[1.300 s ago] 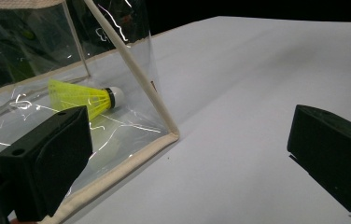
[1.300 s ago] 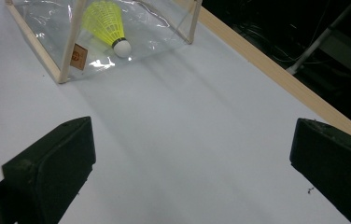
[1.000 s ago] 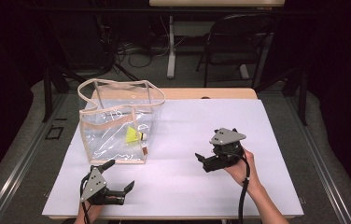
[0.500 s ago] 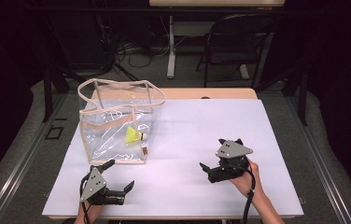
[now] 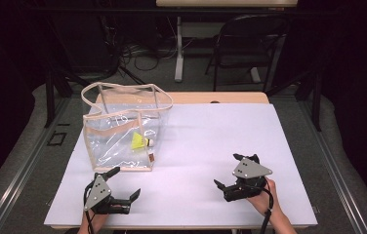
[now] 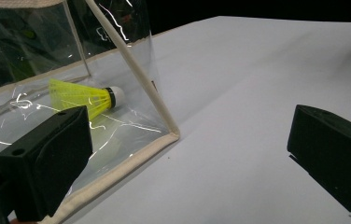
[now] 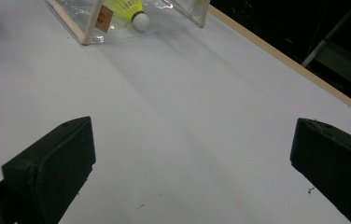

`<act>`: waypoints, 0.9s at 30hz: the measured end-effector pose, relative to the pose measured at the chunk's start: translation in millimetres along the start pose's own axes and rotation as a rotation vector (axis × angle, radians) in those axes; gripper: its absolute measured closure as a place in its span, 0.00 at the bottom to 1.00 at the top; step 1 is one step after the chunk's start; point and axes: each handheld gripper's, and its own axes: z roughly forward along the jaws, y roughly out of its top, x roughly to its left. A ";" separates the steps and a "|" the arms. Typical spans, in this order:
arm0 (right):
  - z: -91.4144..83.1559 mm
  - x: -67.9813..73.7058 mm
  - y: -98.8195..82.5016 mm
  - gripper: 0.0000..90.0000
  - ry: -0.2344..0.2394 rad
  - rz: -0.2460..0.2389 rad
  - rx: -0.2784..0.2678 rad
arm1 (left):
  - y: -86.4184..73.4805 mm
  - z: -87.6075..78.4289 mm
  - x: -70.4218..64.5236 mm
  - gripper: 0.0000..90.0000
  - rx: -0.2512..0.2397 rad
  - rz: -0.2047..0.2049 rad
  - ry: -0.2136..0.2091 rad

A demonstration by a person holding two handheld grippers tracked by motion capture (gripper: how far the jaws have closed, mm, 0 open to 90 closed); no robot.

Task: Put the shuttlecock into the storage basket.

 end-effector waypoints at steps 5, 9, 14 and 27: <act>-5.2 2.5 -8.7 0.00 -0.005 -0.016 -0.022 | -0.1 0.0 0.3 0.00 0.001 0.000 0.002; -8.3 3.8 -15.7 0.00 -0.014 -0.012 -0.036 | -0.1 0.0 -0.1 0.00 0.004 0.002 0.001; -11.3 7.0 -24.4 0.00 -0.016 -0.015 -0.057 | -0.3 0.0 0.0 0.00 0.002 -0.001 0.000; -25.0 11.5 -46.0 0.00 -0.056 -0.006 -0.095 | 0.2 0.4 -0.8 0.00 0.005 0.013 -0.012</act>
